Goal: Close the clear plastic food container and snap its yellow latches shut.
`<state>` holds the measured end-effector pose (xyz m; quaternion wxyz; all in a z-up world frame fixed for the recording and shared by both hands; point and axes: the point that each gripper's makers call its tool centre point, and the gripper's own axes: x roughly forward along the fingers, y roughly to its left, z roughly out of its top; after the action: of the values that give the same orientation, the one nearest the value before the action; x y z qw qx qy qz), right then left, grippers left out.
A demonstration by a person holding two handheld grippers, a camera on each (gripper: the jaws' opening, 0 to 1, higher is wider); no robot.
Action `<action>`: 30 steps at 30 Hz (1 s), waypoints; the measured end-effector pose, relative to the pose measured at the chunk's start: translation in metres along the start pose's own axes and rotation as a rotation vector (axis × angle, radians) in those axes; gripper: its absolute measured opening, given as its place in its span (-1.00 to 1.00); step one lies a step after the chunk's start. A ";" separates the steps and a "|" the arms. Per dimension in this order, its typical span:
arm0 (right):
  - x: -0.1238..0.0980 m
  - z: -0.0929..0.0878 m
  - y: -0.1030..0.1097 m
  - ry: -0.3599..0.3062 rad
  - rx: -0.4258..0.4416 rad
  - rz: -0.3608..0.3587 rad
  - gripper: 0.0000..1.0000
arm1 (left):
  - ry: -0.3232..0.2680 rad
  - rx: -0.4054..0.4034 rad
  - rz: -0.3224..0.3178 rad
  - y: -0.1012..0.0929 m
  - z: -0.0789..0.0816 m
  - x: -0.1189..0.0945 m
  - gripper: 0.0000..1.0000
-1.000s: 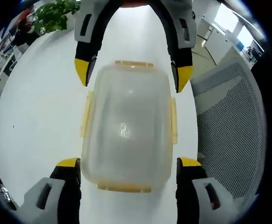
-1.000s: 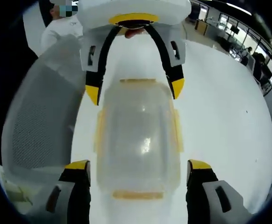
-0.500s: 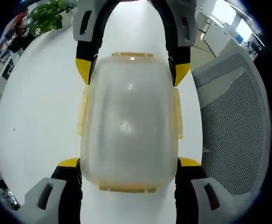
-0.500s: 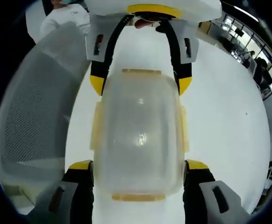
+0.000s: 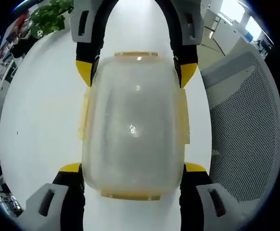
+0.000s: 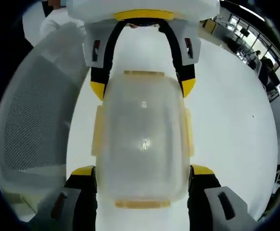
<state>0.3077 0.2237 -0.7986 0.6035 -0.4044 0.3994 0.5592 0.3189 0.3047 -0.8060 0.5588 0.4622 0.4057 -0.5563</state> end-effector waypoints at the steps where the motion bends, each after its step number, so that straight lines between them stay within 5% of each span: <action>1: 0.000 0.001 0.000 0.001 0.001 -0.001 0.55 | 0.000 0.000 0.000 0.000 0.000 0.000 0.63; 30: 0.024 0.059 -0.011 0.000 0.015 -0.009 0.55 | 0.016 0.008 -0.001 0.011 -0.062 -0.014 0.63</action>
<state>0.3215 0.2865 -0.7994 0.6092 -0.4016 0.4019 0.5533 0.3333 0.3678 -0.8072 0.5534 0.4687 0.4081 -0.5545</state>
